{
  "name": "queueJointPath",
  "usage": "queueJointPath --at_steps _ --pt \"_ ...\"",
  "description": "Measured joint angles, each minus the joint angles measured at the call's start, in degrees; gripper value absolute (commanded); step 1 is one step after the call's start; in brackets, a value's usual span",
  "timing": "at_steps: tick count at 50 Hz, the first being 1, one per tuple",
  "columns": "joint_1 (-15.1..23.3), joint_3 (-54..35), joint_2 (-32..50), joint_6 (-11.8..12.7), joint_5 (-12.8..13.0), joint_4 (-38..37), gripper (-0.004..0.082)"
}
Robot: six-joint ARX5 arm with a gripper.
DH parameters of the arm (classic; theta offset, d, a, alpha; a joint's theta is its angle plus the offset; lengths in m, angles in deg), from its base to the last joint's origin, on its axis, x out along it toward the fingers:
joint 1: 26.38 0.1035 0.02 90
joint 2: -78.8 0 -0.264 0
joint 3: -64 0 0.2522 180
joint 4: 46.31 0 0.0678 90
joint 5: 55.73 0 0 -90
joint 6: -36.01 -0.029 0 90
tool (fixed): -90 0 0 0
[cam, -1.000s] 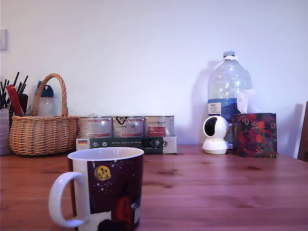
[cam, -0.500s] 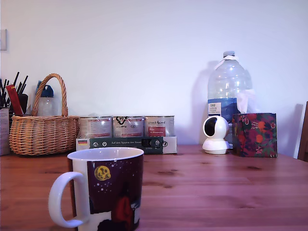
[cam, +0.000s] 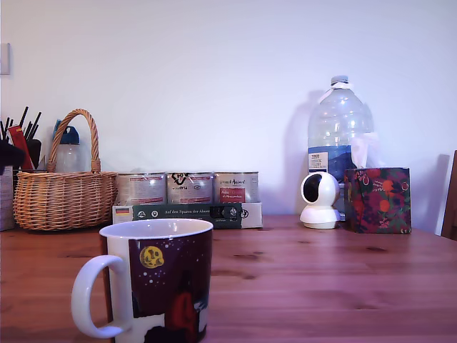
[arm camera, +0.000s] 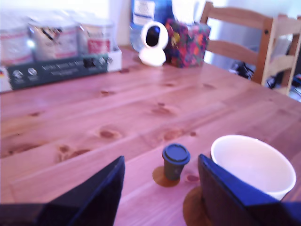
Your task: Pick up the coffee capsules from the table one by one and drop them inside the nearest coffee cup
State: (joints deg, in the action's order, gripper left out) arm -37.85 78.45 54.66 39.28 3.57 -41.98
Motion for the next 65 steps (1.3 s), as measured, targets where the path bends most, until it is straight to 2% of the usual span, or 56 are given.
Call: queueJointPath --at_steps 16,23,32,42,52,65 --pt "-0.96 0.00 -14.95 -2.49 -0.42 -12.09 0.0449" --pt "-0.96 0.00 -22.38 -6.82 -1.16 -18.23 0.0447" --pt "-1.27 0.00 -30.88 -13.73 -3.13 -25.05 0.0447" --pt "-2.51 0.15 -39.45 -18.73 -3.69 -28.63 0.0447" --pt "-3.13 2.51 -46.84 -21.20 -3.72 -31.89 0.0448" --pt "-3.13 7.80 -56.13 -21.49 -3.69 -32.17 0.0503"
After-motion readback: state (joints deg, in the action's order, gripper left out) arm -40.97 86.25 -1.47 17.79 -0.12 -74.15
